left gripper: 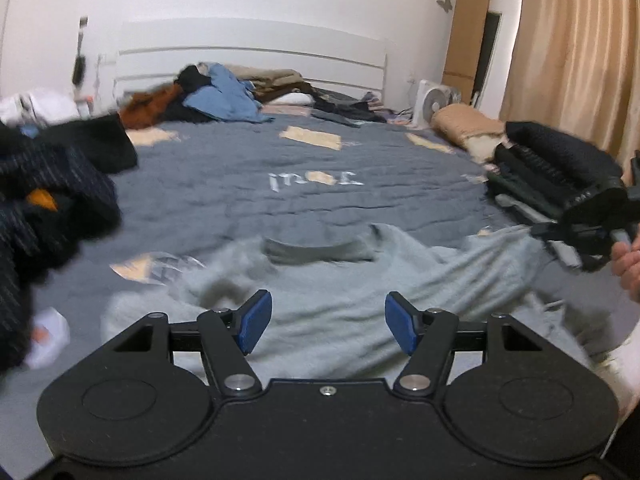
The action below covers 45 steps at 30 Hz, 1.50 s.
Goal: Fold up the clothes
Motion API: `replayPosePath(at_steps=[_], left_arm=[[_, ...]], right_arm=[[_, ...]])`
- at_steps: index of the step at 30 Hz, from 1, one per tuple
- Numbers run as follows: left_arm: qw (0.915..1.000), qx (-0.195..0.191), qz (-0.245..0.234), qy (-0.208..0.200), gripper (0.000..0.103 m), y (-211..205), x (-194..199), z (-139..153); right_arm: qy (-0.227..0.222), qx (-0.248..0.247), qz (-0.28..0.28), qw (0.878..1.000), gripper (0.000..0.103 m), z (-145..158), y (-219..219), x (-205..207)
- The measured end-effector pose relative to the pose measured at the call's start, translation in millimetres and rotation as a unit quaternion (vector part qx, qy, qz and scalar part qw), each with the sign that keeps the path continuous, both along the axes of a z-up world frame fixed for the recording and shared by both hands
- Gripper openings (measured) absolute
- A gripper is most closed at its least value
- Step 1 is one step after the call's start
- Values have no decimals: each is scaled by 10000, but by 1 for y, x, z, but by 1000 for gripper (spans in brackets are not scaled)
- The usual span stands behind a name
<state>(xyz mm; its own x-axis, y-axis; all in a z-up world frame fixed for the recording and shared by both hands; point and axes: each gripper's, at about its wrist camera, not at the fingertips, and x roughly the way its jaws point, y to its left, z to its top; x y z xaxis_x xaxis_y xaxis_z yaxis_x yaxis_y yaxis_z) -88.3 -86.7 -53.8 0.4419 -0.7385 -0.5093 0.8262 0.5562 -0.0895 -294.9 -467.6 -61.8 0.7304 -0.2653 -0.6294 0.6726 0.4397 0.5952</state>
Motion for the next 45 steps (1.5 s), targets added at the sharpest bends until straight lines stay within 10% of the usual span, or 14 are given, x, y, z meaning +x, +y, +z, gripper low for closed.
replayPosePath(at_steps=[9,21,36,45], left_arm=[[9973,106,713,125,62,20,27,0],[9955,692,421,-484,62,47,6,-8],[9852,1364,-331,-985,62,87,-1,-45],[9734,1714,-639,-1383,31,80,-5,-59]], right_arm=[[1078,-1000,416,9883,9,1,21,18],[41,-1034,1369,9852,42,20,53,49],[-103,-1541,3647,9182,50,19,202,189],[176,-1832,4213,8881,52,6,252,263]])
